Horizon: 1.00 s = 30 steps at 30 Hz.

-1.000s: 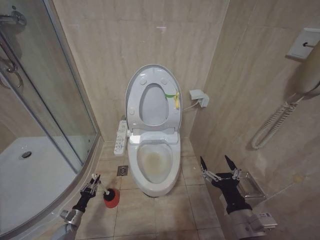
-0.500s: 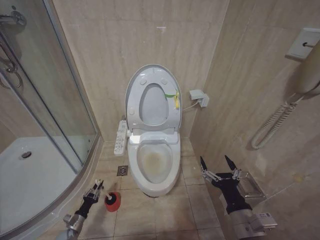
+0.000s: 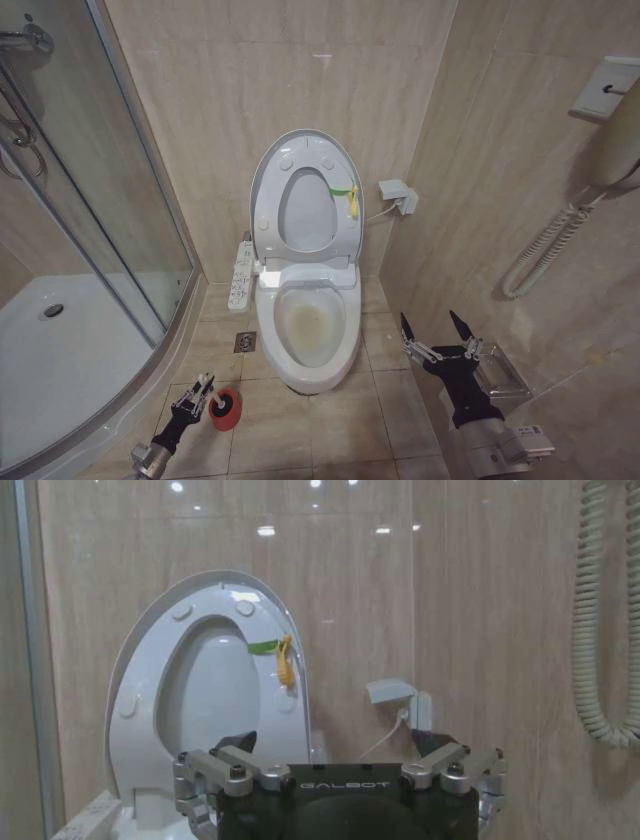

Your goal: Open the toilet lid, clean the toilet bowl with a toilet brush, close the toilet lid, and flush.

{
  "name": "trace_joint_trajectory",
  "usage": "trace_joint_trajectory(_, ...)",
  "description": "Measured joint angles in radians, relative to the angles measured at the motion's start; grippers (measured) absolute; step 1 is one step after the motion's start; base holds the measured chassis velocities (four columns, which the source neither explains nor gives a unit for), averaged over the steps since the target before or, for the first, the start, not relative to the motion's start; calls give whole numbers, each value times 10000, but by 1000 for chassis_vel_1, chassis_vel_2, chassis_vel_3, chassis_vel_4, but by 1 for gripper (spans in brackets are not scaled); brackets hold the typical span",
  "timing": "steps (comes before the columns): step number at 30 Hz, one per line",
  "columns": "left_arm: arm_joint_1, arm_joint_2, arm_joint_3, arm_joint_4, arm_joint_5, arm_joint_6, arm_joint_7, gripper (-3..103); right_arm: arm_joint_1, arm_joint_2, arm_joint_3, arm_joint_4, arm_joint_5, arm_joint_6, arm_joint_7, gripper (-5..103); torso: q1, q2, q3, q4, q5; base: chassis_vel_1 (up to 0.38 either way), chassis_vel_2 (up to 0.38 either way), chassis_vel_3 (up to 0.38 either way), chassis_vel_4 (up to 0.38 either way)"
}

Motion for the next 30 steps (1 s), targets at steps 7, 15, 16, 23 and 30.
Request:
trace_joint_trajectory(7,380,-116,46,-610,-424,75,-598,20,0,0,0,0,0,0,0,100,3,-1,2,-1,-7,0,0,0,0)
trace_joint_trajectory(15,769,-279,104,-1422,-731,346,-944,19,0,0,0,0,0,0,0,100,3,-2,3,-3,-7,0,0,0,0)
trace_joint_trajectory(16,779,-295,102,-1435,-731,345,-946,19,0,0,0,0,0,0,0,100,3,-2,3,-3,-6,0,0,0,0)
trace_joint_trajectory(23,854,-342,45,-1591,-625,284,-943,46,0,0,0,0,0,0,0,100,3,-2,2,-3,-5,0,0,0,0)
trace_joint_trajectory(30,1405,-388,-174,-2261,-706,86,-882,74,0,0,0,0,0,0,0,100,3,-2,2,-1,-3,0,0,0,0)
